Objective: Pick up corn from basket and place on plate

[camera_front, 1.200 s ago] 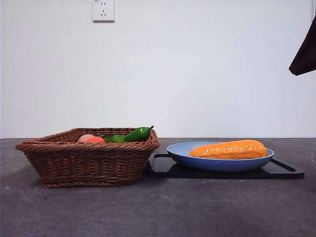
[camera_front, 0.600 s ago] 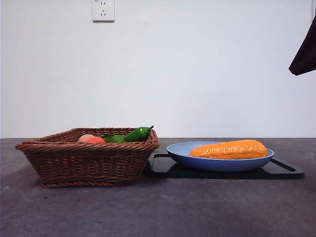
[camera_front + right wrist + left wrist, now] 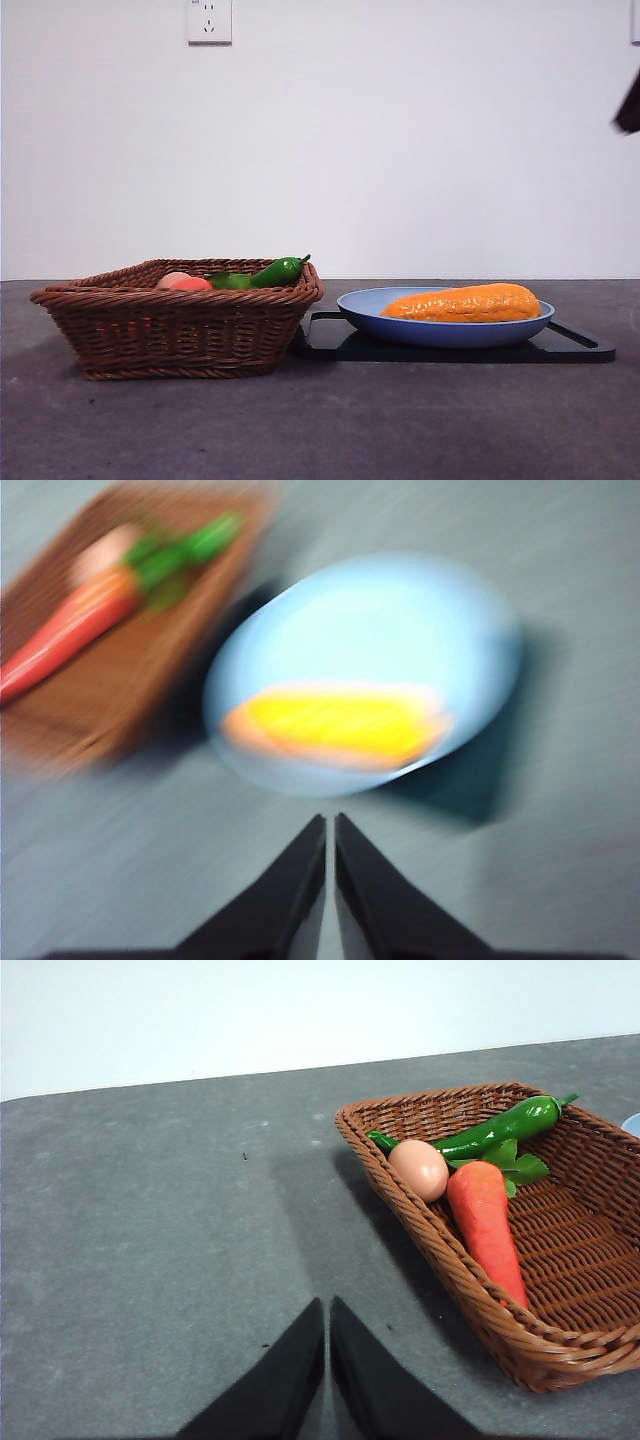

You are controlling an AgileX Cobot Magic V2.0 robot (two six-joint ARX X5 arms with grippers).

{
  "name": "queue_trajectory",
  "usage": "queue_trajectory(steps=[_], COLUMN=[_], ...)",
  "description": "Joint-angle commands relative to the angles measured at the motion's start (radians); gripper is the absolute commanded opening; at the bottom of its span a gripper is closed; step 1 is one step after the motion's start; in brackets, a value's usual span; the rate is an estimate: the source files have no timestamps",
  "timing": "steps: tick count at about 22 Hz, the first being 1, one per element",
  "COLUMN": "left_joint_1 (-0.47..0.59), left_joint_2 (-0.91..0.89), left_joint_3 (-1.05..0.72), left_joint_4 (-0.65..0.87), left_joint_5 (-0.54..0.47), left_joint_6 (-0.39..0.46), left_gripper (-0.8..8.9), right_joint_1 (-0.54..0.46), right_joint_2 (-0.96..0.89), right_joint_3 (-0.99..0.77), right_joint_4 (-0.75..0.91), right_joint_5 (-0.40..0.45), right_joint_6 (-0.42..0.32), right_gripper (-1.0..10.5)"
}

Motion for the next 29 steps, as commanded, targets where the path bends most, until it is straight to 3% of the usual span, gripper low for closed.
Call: queue_trajectory(steps=[1,6,10,23,29], left_joint_1=[0.003,0.003,0.003,0.003,0.003], left_joint_2=[0.000,0.000,0.000,0.000,0.000], left_joint_3=[-0.023,-0.023,-0.023,-0.023,-0.023], left_joint_4=[-0.018,-0.018,-0.019,-0.018,-0.018], left_joint_5=[0.000,0.000,0.000,0.000,0.000], left_joint_6=[-0.002,-0.002,-0.002,-0.002,-0.002], left_gripper=[0.08,0.08,0.08,0.08,0.08], right_joint_1=[-0.090,-0.310,-0.385,-0.404,-0.404], right_joint_2=[-0.058,-0.294,-0.443,-0.589,-0.599], right_joint_3=[-0.042,-0.287,-0.437,-0.577,-0.583], right_joint_4=[0.069,0.331,0.388,0.386,0.311], right_joint_5=[-0.003,-0.002,-0.002,0.005,0.005], right_joint_6=[-0.055,-0.114,-0.134,-0.156,-0.155], right_gripper=[0.0,0.0,0.0,0.0,0.0])
